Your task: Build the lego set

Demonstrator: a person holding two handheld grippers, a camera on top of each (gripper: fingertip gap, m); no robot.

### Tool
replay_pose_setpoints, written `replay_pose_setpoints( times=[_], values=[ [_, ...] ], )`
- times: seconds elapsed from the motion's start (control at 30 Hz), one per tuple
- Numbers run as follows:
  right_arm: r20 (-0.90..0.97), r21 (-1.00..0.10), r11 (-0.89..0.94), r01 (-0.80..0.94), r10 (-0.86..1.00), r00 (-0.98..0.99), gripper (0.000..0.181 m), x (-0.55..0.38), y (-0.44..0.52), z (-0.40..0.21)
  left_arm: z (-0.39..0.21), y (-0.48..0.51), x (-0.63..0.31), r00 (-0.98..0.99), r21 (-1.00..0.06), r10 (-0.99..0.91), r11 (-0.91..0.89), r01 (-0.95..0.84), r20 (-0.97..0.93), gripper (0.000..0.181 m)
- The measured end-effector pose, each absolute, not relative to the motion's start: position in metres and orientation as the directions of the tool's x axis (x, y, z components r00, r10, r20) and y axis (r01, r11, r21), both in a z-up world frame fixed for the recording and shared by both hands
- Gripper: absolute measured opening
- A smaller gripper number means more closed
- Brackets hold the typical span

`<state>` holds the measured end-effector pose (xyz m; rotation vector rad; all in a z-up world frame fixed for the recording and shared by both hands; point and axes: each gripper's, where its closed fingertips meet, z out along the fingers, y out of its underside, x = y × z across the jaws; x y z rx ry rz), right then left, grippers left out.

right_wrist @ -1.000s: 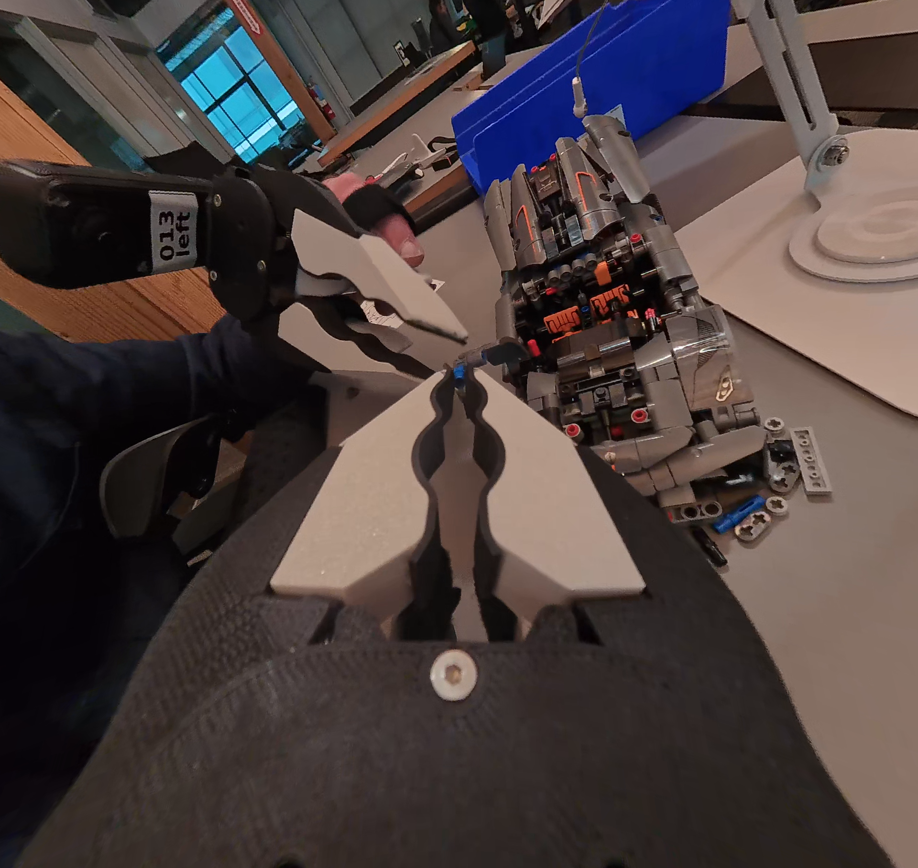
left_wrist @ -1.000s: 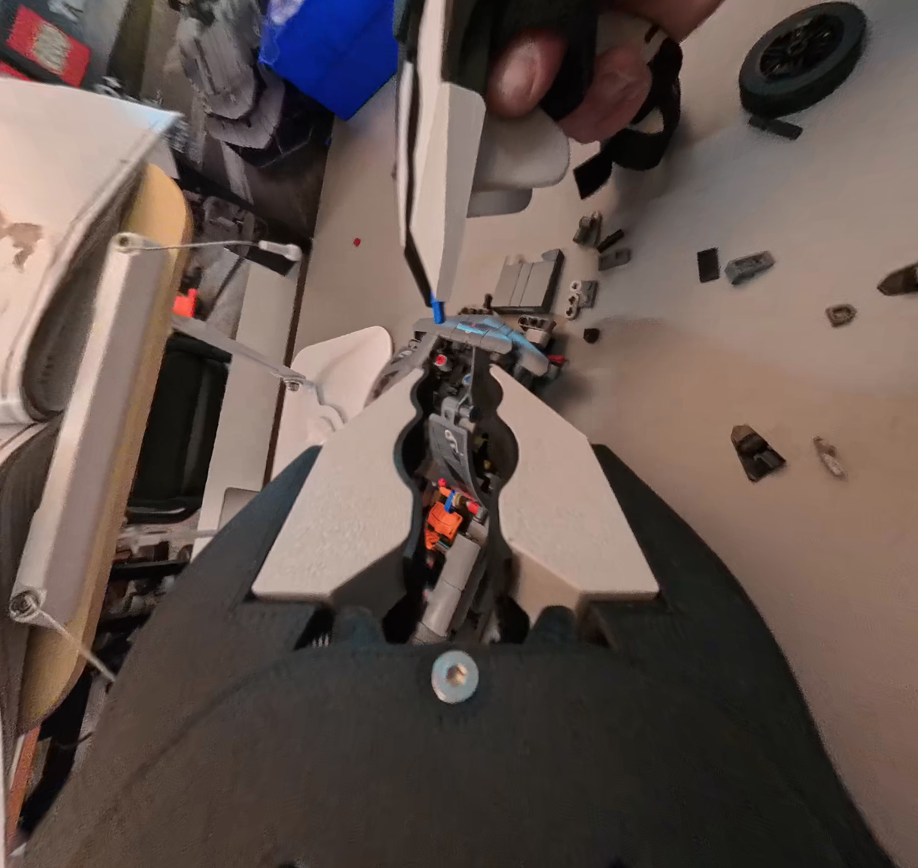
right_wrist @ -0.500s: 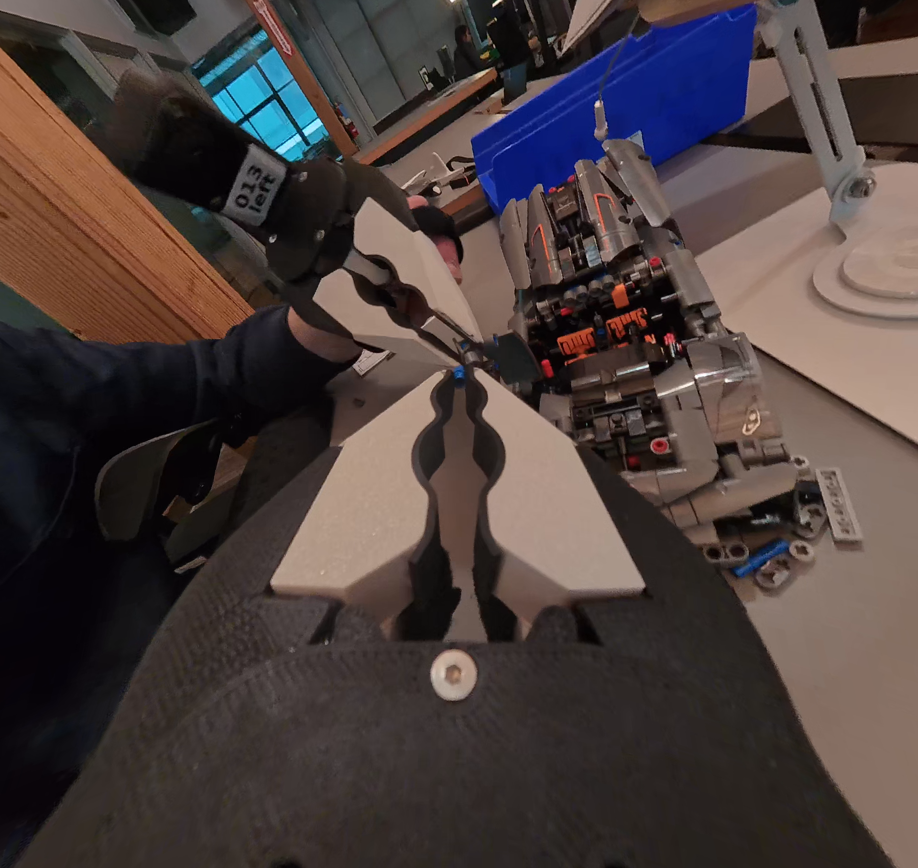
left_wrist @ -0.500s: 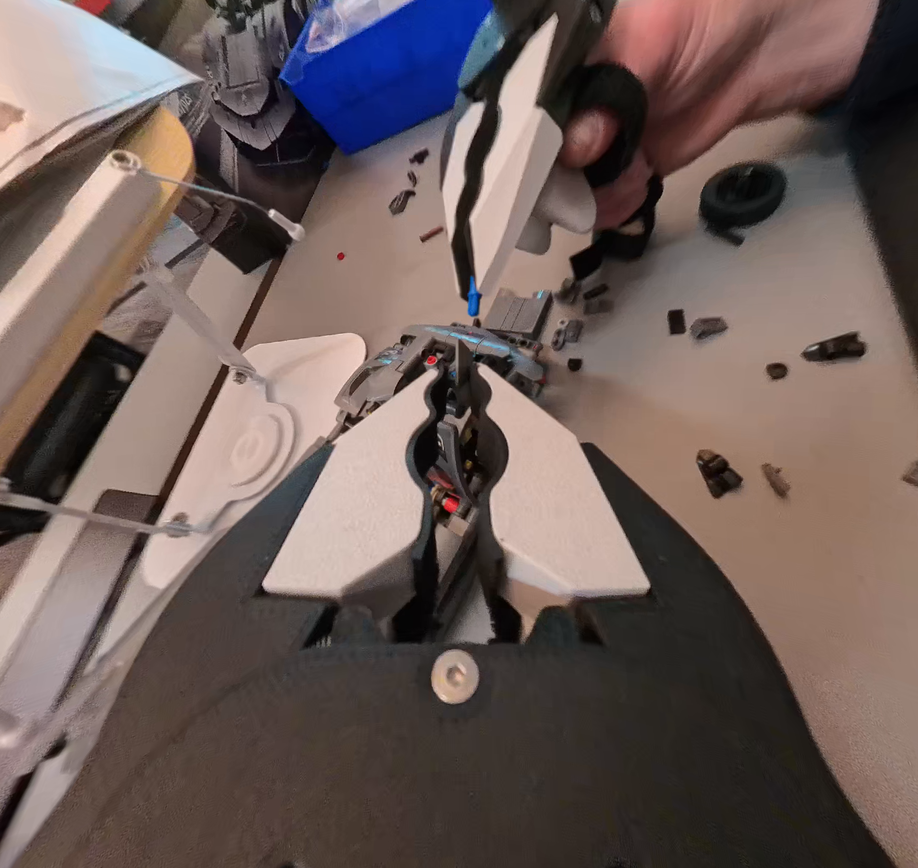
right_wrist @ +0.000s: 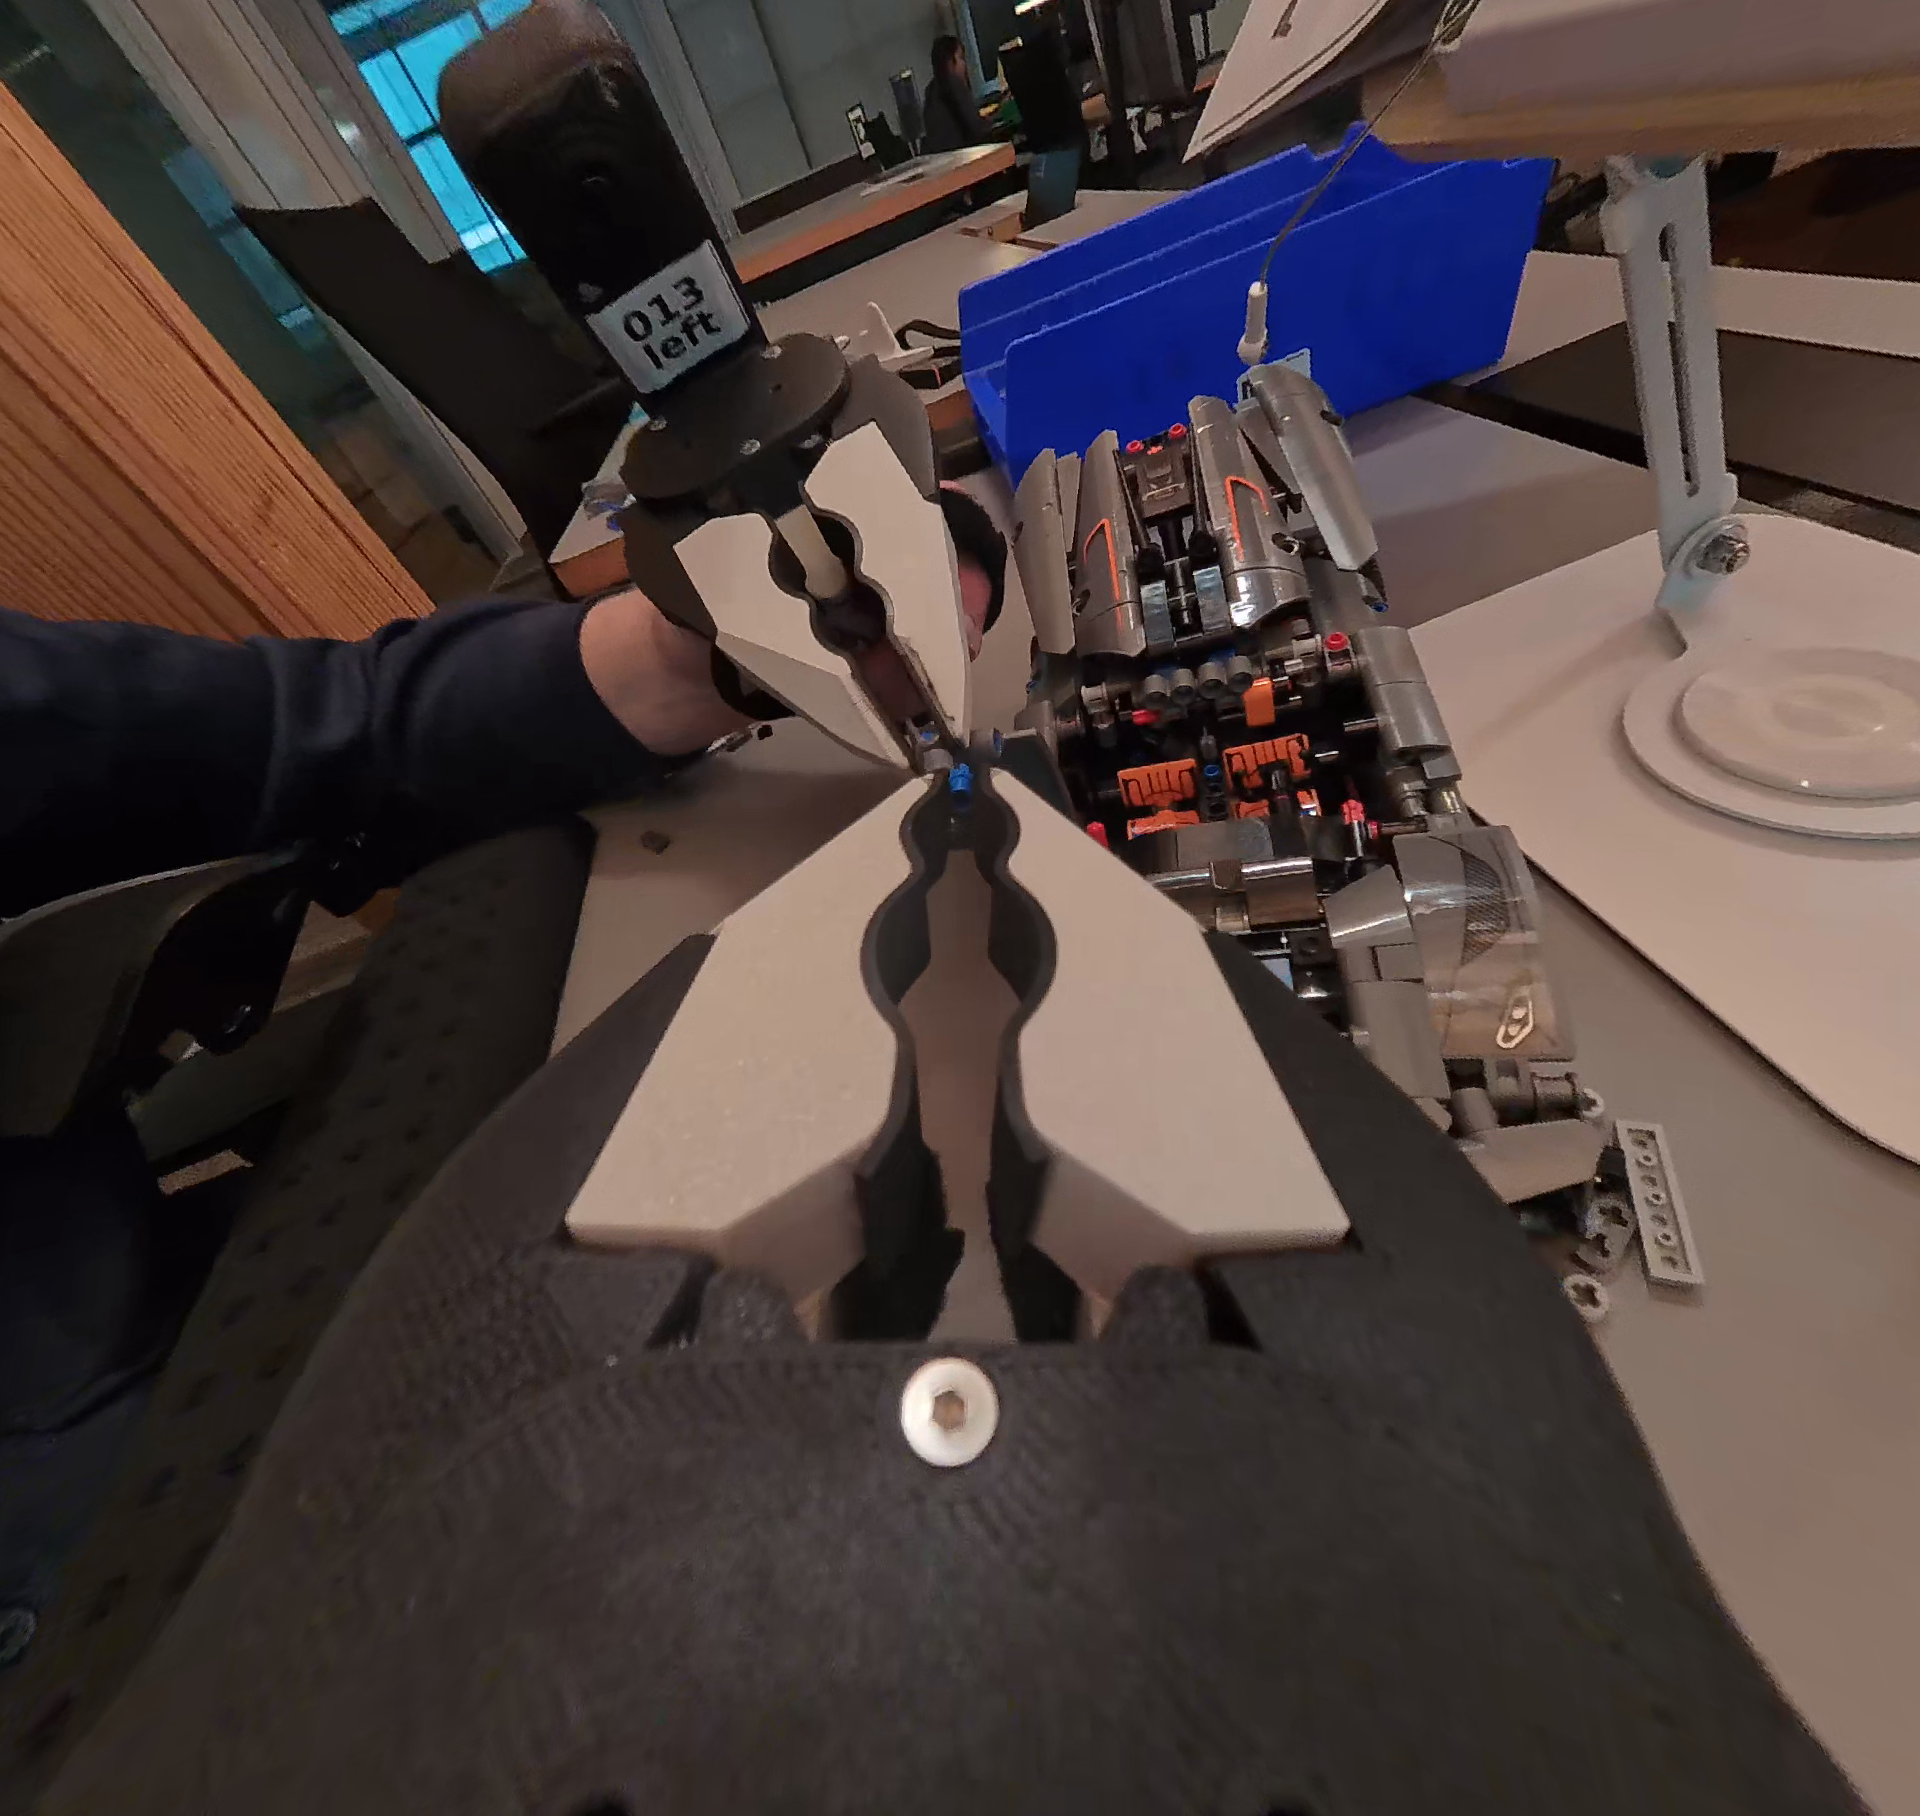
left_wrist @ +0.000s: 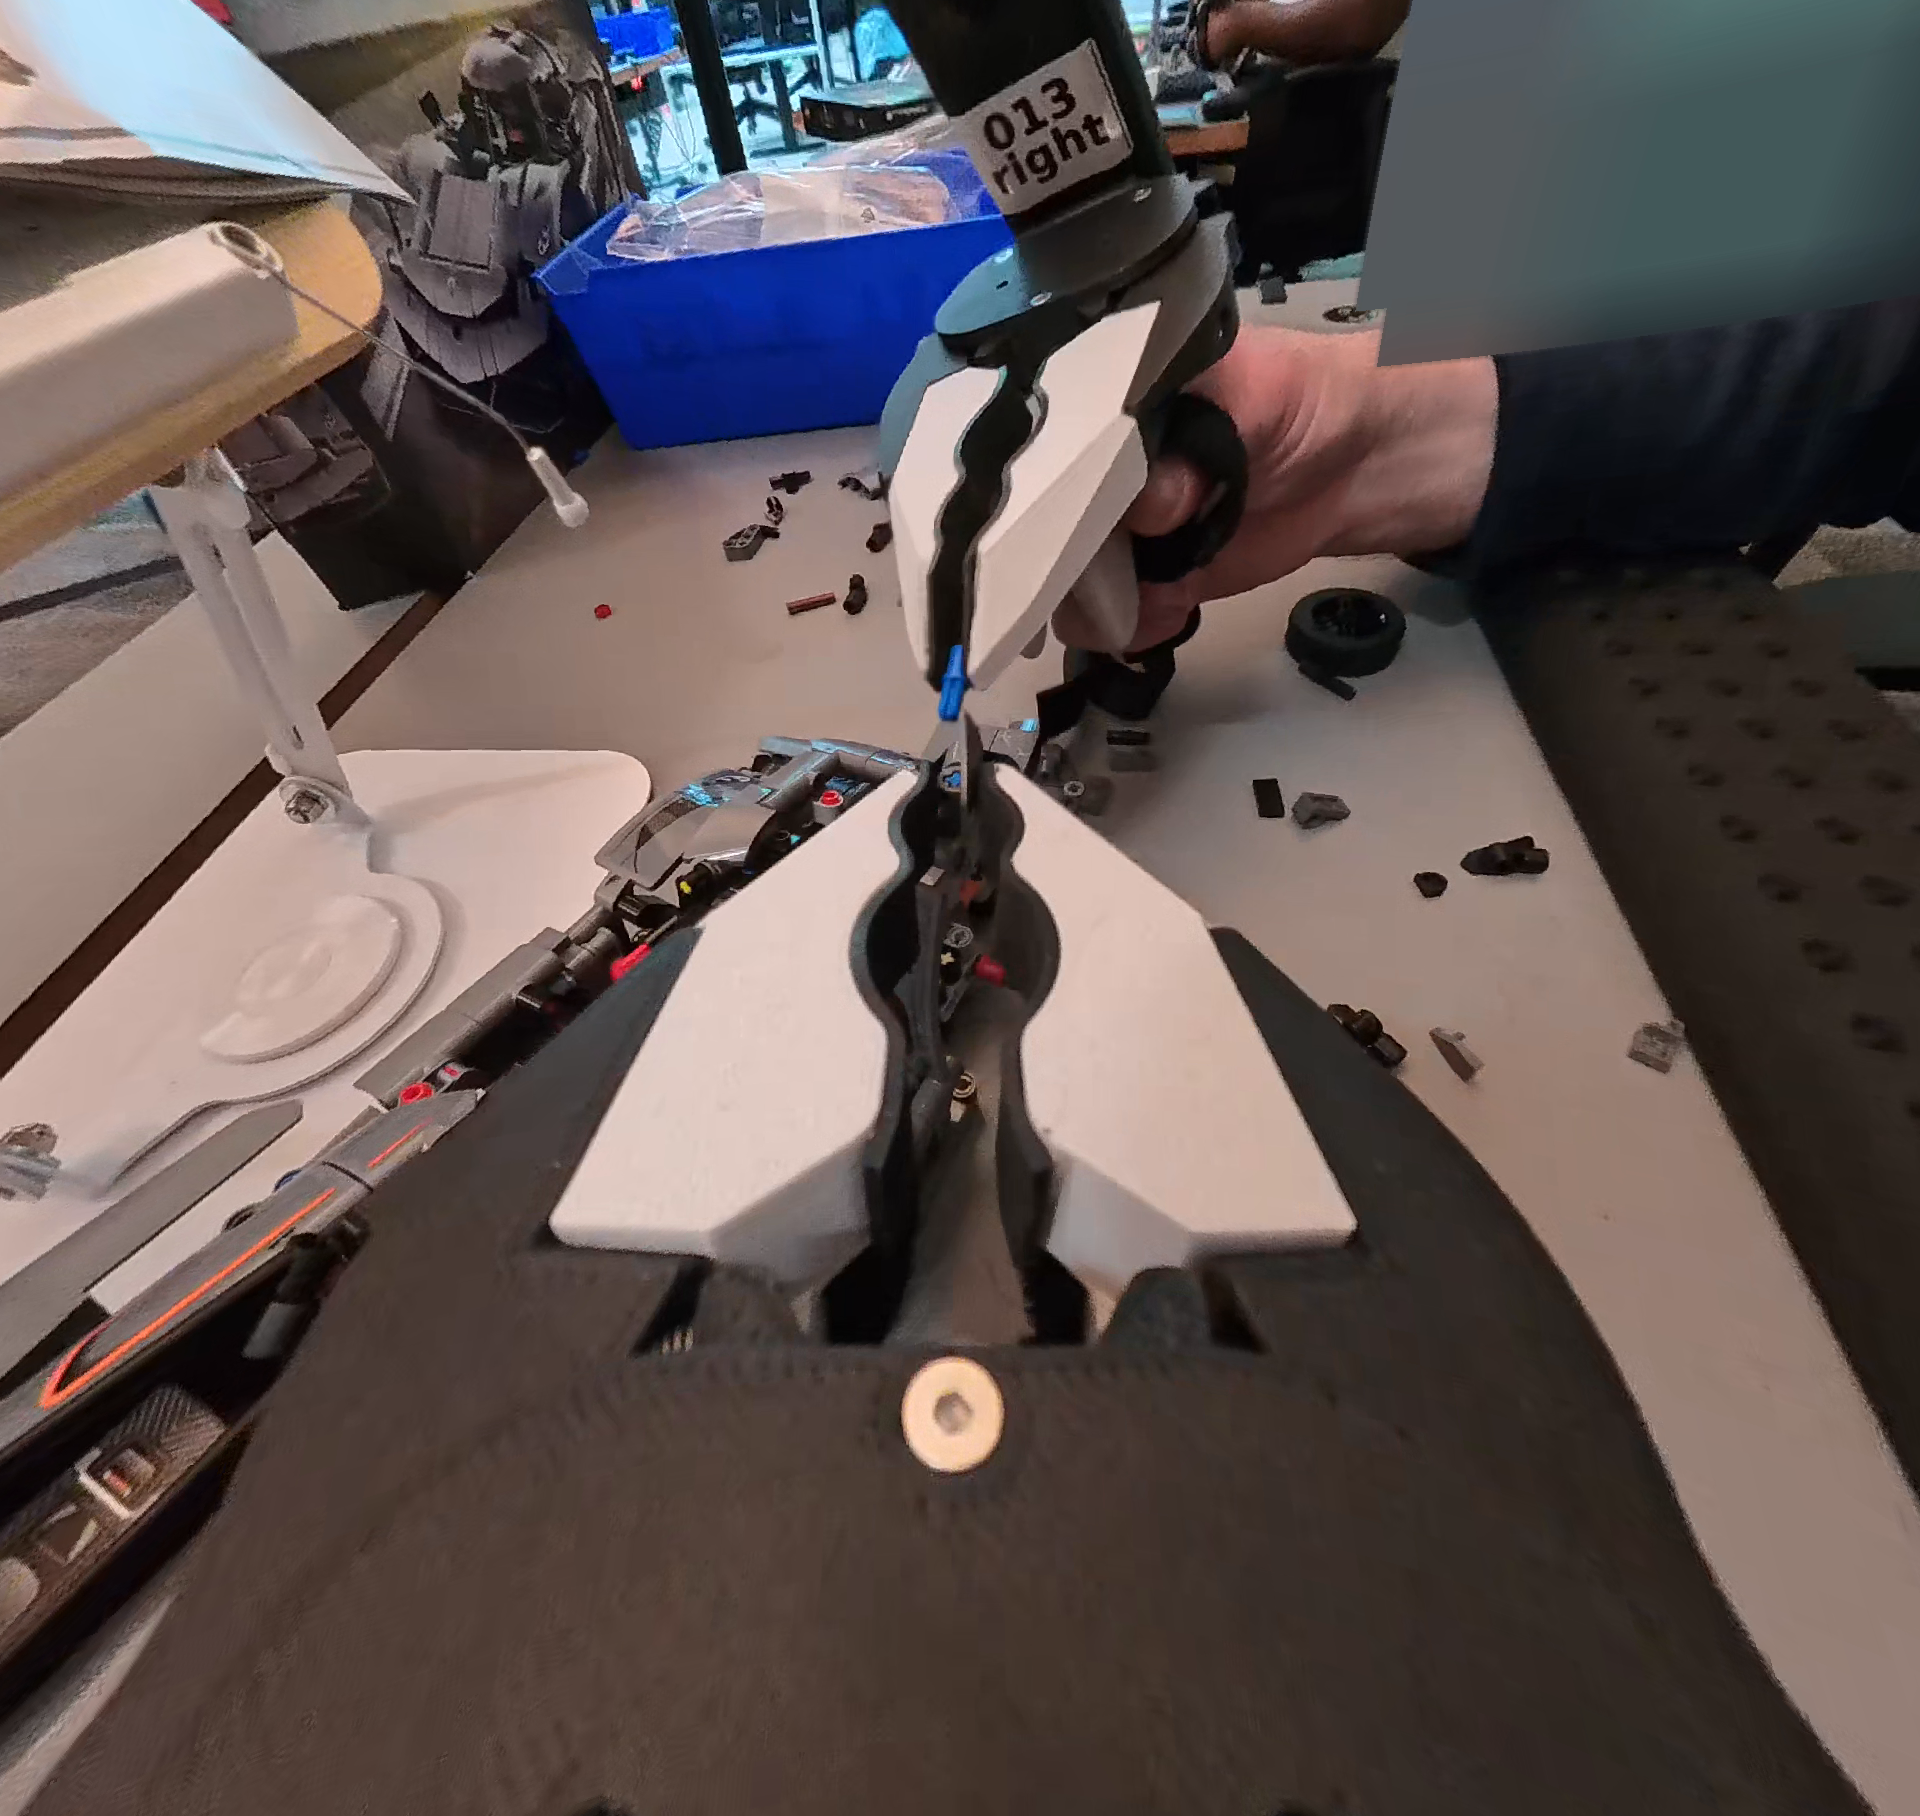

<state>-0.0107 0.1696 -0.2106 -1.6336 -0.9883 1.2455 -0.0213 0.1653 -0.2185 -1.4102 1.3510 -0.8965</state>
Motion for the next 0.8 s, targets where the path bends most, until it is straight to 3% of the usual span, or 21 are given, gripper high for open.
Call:
replay_pose_setpoints(
  times=[0.8],
  values=[
    [-0.370,-0.922,-0.384,0.049,0.912,0.179,0.002,-0.022,0.172,-0.213,-0.216,0.172,-0.027,0.116,-0.981,-0.993,-0.027,-0.190,0.004,0.004]
  ],
)
